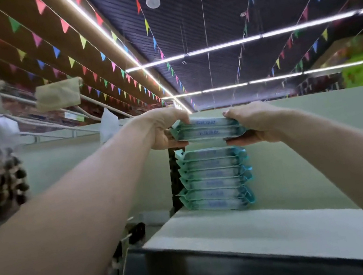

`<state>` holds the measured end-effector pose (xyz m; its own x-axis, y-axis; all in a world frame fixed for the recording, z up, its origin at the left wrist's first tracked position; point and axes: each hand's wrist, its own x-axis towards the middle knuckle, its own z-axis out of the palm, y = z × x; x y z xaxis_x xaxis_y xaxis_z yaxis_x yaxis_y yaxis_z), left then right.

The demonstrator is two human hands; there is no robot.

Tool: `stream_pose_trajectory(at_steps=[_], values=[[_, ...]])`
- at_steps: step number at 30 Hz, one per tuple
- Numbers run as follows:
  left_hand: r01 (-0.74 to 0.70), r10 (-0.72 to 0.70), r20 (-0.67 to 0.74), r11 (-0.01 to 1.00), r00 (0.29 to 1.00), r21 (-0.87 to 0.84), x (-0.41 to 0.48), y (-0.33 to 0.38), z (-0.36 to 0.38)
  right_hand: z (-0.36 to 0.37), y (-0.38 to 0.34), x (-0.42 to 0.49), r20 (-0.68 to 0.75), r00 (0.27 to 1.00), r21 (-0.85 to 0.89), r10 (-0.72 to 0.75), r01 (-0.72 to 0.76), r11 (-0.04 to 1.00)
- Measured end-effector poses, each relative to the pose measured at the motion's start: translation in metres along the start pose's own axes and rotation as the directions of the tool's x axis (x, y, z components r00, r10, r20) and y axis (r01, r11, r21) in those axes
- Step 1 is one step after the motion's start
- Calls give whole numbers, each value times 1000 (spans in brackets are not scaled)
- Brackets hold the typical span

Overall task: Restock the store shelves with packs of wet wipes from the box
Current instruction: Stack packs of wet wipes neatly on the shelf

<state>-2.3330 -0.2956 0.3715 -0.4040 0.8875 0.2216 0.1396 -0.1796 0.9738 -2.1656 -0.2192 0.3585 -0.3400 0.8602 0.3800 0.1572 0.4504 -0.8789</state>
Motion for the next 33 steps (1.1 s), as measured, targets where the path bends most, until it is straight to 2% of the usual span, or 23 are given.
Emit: stream_pose_trajectory(at_steps=[8, 13, 18, 21, 23, 25, 33], values=[[7, -10, 18, 986, 1000, 167, 44, -13, 1, 15, 6, 25, -55, 997, -152, -50, 41, 987], [-32, 33, 1, 965, 999, 261, 64, -25, 6, 19, 25, 39, -62, 987, -367, -150, 118, 923], [-60, 49, 37, 907, 998, 417, 68, -23, 6, 9, 25, 36, -14, 990, -496, -143, 118, 860], [-37, 7, 63, 868, 998, 495, 64, -23, 3, 1, 25, 32, 82, 995, -504, -62, 95, 859], [-33, -46, 141, 858, 989, 512, 61, -24, 4, -3, 29, 30, 114, 993, -486, -8, 63, 872], [-71, -42, 196, 842, 980, 536, 63, -26, 7, -5, 33, 31, 124, 992, -502, 3, 60, 863], [-132, -5, 203, 744, 979, 654, 63, -22, 9, -4, 36, 27, 89, 979, -475, -184, 204, 856]])
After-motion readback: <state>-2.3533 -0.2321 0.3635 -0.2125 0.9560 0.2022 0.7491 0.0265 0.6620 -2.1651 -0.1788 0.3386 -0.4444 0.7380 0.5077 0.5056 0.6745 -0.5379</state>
